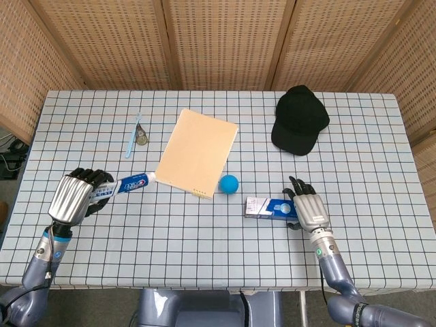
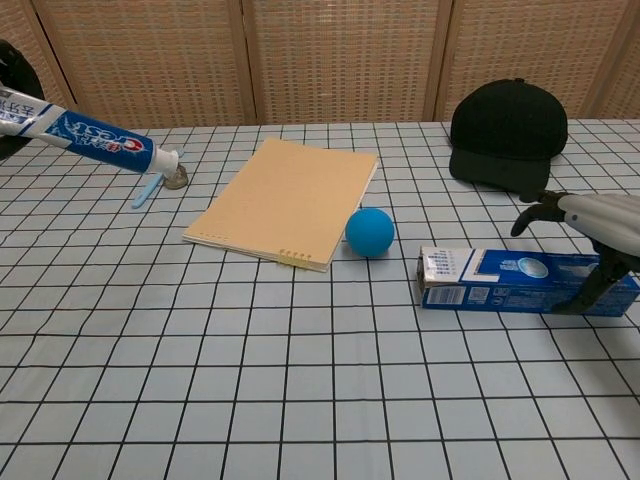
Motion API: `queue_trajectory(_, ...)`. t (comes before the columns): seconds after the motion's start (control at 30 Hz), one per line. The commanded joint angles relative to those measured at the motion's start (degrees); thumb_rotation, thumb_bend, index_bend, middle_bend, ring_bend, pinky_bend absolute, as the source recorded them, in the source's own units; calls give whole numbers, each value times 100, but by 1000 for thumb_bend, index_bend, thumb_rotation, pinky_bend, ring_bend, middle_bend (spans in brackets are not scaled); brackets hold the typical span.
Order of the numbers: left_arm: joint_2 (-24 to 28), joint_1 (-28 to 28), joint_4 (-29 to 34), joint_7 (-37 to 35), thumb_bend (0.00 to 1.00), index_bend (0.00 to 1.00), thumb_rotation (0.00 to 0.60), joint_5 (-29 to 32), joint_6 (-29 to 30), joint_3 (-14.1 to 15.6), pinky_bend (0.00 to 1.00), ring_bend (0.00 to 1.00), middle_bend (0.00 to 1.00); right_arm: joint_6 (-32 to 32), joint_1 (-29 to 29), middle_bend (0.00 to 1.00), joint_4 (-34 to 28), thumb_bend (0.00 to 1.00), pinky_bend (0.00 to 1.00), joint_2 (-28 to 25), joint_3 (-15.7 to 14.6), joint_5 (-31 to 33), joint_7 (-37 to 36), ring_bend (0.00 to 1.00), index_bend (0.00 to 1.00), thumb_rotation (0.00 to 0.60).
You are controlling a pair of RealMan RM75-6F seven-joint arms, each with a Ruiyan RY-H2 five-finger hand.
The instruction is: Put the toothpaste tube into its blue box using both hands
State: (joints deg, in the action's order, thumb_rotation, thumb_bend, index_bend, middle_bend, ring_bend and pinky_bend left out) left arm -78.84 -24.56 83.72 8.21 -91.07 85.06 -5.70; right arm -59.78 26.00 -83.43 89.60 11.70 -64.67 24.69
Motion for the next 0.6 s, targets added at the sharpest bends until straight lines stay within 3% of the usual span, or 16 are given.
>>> queue_trajectory(0.03,-23,-5,-48,-31,547,883,600,12,-26,-15,521,537,551,42,66,135,150,131,251,96,5,100,39,94,340,600)
queue_trajectory(0.23,-71,-16,-151,-88,547,883,600,-7,-61,-24,521,537,551,37,107,469,569,156,541,298,-42,144,-97,475,631,600)
queue_trajectory(0.3,-76,-24,-151,-102,547,883,600,-30,-62,-29,521,537,551,46,114,529,664,161,594,345,-46,130,-209,542,688,600)
queue_trajectory(0.47,-34,-73,-15,-149,547,883,600,-68,-79,-92,521,537,551,133,168,585,672,170,651,353,19,124,-552,608,742,600)
queue_trajectory(0.5,29,-143,144,-181,547,883,600,-94,-86,-180,521,537,551,102,233,587,443,170,656,280,188,42,-801,616,741,600)
queue_trajectory(0.6,177,-212,421,-169,547,883,600,-42,-186,-272,521,537,551,151,316,583,122,171,656,73,308,0,-923,618,733,600)
